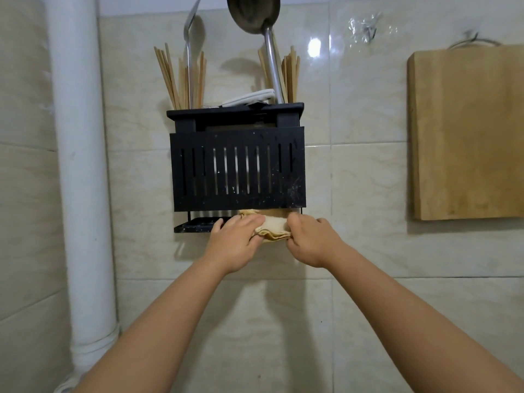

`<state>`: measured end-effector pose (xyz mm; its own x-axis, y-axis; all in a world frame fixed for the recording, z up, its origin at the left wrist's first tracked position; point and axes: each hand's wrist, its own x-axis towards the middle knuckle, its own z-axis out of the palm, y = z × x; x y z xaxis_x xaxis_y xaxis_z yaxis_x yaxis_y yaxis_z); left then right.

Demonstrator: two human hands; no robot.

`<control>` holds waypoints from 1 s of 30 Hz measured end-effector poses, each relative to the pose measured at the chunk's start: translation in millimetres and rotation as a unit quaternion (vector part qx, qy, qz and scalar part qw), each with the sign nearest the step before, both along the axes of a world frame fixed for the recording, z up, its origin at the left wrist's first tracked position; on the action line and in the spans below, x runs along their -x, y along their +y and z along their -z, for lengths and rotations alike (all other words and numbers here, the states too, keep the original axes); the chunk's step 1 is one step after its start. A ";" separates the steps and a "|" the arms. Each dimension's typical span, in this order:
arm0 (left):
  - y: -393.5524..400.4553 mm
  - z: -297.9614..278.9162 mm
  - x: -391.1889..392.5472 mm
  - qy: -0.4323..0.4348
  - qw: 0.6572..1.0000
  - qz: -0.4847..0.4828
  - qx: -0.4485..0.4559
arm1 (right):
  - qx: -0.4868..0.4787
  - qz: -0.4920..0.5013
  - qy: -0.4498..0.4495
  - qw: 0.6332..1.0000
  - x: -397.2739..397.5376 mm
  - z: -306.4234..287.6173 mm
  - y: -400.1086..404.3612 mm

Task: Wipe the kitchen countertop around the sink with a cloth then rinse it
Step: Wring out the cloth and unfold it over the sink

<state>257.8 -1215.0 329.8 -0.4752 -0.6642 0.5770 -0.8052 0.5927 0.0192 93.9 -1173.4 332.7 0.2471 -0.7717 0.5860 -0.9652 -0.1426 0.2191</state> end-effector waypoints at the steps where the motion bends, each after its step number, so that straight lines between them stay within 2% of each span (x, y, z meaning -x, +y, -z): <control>1: -1.3 -1.5 1.0 0.005 1.000 -0.011 -0.018 | -0.001 -0.009 -0.015 1.000 -0.7 -1.6 -3.4; 3: -2.9 -6.8 1.3 0.019 0.998 -0.030 -0.042 | 0.001 -0.019 -0.051 0.999 -1.5 -5.6 -5.1; 5: -0.9 -5.9 -0.6 0.006 0.999 -0.034 -0.008 | 0.022 -0.015 -0.059 0.998 -1.2 -4.9 -3.8; 8: 4.4 10.1 -2.5 0.003 0.982 0.017 0.190 | 0.089 0.011 -0.054 0.995 -4.1 5.6 1.4; 10: 4.8 18.4 0.2 0.000 0.970 -0.004 0.242 | 0.155 -0.008 -0.092 0.984 -8.4 12.5 4.9; 13: 5.8 10.5 7.3 0.033 0.964 -0.015 0.264 | 0.232 -0.013 -0.110 0.966 -9.8 18.7 5.9; 16: 0.8 6.4 11.7 0.056 0.961 -0.015 0.271 | 0.217 -0.038 -0.172 0.960 -9.1 25.8 -4.0; 18: -2.2 6.0 12.7 0.063 0.959 -0.004 0.275 | 0.243 -0.054 -0.125 0.960 -5.7 28.6 -10.5; 19: -3.7 5.7 12.7 0.074 0.958 0.005 0.278 | 0.254 -0.074 -0.134 0.955 -7.1 30.1 -12.6; 21: -8.3 4.1 11.5 0.101 0.953 0.025 0.286 | 0.227 -0.107 -0.203 0.946 -13.8 26.8 -9.5; 26: -16.6 2.6 6.3 0.123 0.956 0.048 0.262 | 0.244 -0.066 -0.140 0.957 -9.6 31.5 -20.1; 30: -9.4 8.5 1.3 0.055 0.956 0.011 0.289 | 0.281 0.013 -0.111 0.953 -13.9 21.8 -12.0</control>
<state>256.5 -1224.4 321.3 -0.4008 -0.2102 0.8917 -0.8046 0.5462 -0.2329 107.8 -1185.3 310.9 0.0538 -0.3254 0.9440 -0.9983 -0.0393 0.0434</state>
